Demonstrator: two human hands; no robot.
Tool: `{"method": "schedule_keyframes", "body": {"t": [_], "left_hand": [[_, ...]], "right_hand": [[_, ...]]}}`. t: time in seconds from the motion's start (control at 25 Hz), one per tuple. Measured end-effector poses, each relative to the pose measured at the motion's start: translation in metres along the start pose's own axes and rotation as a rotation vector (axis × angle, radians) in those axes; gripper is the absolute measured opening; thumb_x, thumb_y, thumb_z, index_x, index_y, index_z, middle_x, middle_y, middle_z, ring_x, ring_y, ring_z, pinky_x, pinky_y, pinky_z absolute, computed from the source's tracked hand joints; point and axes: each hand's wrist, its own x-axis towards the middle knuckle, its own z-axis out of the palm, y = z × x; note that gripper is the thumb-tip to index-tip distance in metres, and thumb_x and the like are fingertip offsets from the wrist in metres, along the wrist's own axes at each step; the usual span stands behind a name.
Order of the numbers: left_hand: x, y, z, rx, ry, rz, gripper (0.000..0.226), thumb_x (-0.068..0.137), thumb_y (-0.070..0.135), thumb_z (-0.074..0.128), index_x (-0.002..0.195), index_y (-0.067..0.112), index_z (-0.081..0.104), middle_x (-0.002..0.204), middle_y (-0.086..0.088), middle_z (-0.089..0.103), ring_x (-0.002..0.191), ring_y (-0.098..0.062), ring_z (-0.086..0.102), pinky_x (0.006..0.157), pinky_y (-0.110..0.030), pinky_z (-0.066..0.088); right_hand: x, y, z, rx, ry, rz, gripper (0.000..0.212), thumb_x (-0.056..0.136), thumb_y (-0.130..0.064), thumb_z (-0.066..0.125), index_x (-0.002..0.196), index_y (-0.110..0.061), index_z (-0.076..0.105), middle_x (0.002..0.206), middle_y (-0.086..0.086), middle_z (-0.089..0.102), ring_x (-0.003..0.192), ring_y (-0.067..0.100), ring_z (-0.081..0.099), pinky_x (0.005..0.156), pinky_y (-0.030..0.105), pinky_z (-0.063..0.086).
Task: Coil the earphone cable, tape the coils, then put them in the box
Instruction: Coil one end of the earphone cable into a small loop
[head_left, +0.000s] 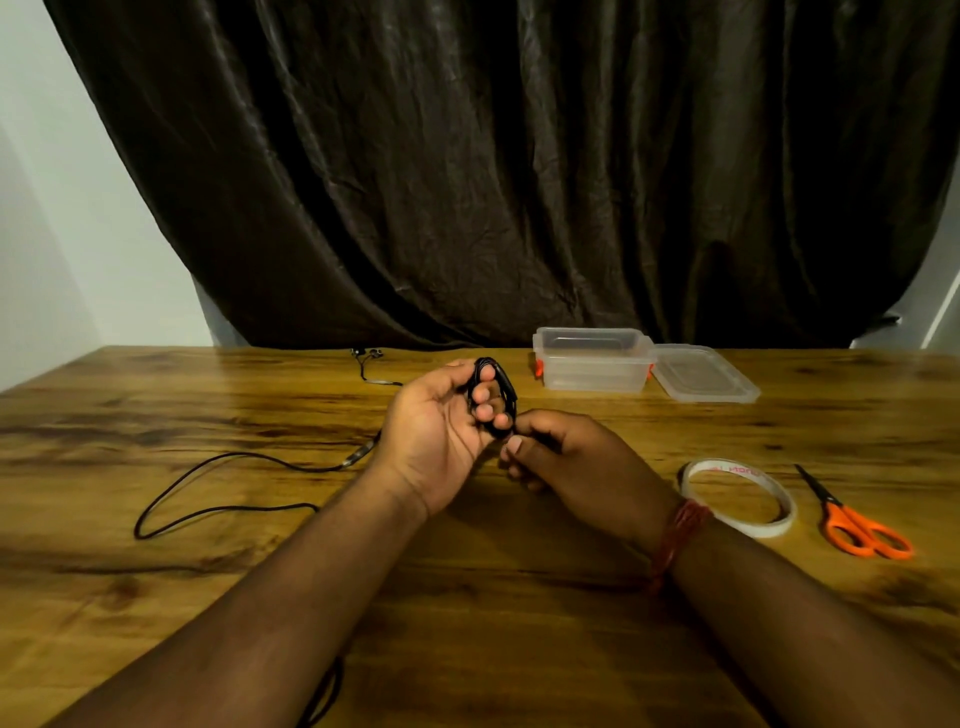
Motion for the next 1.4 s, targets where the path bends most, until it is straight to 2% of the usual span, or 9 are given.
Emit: {"method": "schedule_keyframes", "body": {"t": [0.16, 0.24, 0.36, 0.44, 0.56, 0.84, 1.04, 1.2, 1.4], "left_hand": [[0.000, -0.001, -0.002, 0.110, -0.032, -0.002, 0.026, 0.097, 0.015, 0.033, 0.076, 0.010, 0.050, 0.059, 0.001, 0.038, 0.050, -0.011, 0.037, 0.051, -0.024, 0.037], [0.000, -0.002, -0.003, 0.191, -0.039, 0.004, 0.026, 0.097, 0.013, 0.033, 0.075, 0.010, 0.048, 0.058, 0.000, 0.039, 0.049, -0.011, 0.037, 0.050, -0.024, 0.037], [0.000, -0.004, -0.003, 0.347, -0.046, 0.004, 0.027, 0.096, 0.009, 0.035, 0.074, 0.009, 0.051, 0.056, 0.000, 0.040, 0.047, -0.011, 0.036, 0.047, -0.024, 0.037], [-0.002, -0.004, -0.001, 0.428, -0.069, -0.019, 0.027, 0.095, 0.007, 0.035, 0.074, 0.008, 0.051, 0.055, -0.001, 0.039, 0.047, -0.012, 0.035, 0.046, -0.024, 0.036], [-0.004, -0.003, 0.001, 0.513, -0.094, -0.026, 0.027, 0.094, 0.005, 0.037, 0.072, 0.008, 0.053, 0.053, 0.000, 0.041, 0.046, -0.012, 0.036, 0.046, -0.023, 0.037], [-0.007, -0.001, 0.005, 0.517, -0.132, -0.049, 0.025, 0.096, 0.003, 0.040, 0.076, 0.007, 0.054, 0.056, -0.003, 0.049, 0.048, -0.012, 0.044, 0.049, -0.023, 0.046], [-0.006, -0.002, 0.005, 0.494, -0.158, -0.049, 0.021, 0.098, 0.004, 0.041, 0.082, 0.005, 0.056, 0.061, -0.005, 0.051, 0.054, -0.015, 0.046, 0.053, -0.024, 0.050], [-0.007, -0.004, 0.008, 0.467, -0.150, -0.047, 0.023, 0.099, 0.005, 0.042, 0.085, 0.004, 0.060, 0.062, -0.004, 0.053, 0.055, -0.014, 0.048, 0.055, -0.025, 0.051], [-0.008, -0.008, 0.010, 0.408, -0.105, -0.065, 0.022, 0.099, 0.005, 0.042, 0.084, 0.005, 0.058, 0.063, -0.003, 0.051, 0.053, -0.010, 0.045, 0.054, -0.023, 0.050]], "right_hand": [[0.001, 0.004, -0.003, -0.048, -0.030, 0.010, 0.017, 0.095, -0.031, 0.054, 0.089, -0.022, 0.067, 0.085, 0.007, 0.070, 0.083, 0.031, 0.064, 0.080, 0.054, 0.052], [0.001, 0.006, -0.004, -0.032, -0.053, 0.036, 0.013, 0.094, -0.027, 0.055, 0.096, -0.026, 0.068, 0.091, 0.004, 0.071, 0.089, 0.031, 0.066, 0.083, 0.053, 0.053], [0.003, 0.002, -0.010, 0.093, 0.064, 0.032, 0.024, 0.096, -0.009, 0.053, 0.109, -0.024, 0.066, 0.104, -0.001, 0.070, 0.100, 0.018, 0.066, 0.093, 0.043, 0.052], [0.004, -0.005, -0.018, 0.191, 0.173, -0.015, 0.025, 0.097, -0.008, 0.052, 0.114, -0.023, 0.064, 0.110, -0.005, 0.069, 0.105, 0.008, 0.064, 0.099, 0.037, 0.051], [0.000, -0.013, -0.022, 0.192, 0.157, -0.102, 0.022, 0.097, -0.014, 0.054, 0.115, -0.021, 0.065, 0.108, -0.005, 0.070, 0.104, 0.007, 0.065, 0.095, 0.031, 0.053], [-0.001, -0.017, -0.021, 0.162, 0.187, -0.130, 0.021, 0.089, -0.005, 0.065, 0.099, -0.024, 0.066, 0.094, 0.007, 0.068, 0.092, 0.024, 0.064, 0.085, 0.036, 0.054], [-0.001, -0.017, -0.023, 0.197, 0.188, -0.114, 0.016, 0.091, -0.003, 0.062, 0.099, -0.017, 0.066, 0.081, -0.006, 0.066, 0.079, 0.009, 0.062, 0.075, 0.021, 0.053], [0.000, -0.017, -0.026, 0.156, 0.225, -0.100, 0.014, 0.091, -0.006, 0.062, 0.100, -0.016, 0.067, 0.087, 0.001, 0.066, 0.082, 0.017, 0.062, 0.078, 0.028, 0.054], [0.001, -0.015, -0.024, 0.164, 0.237, -0.084, 0.014, 0.092, -0.007, 0.061, 0.100, -0.017, 0.067, 0.085, -0.004, 0.063, 0.078, 0.006, 0.059, 0.075, 0.025, 0.053]]}}
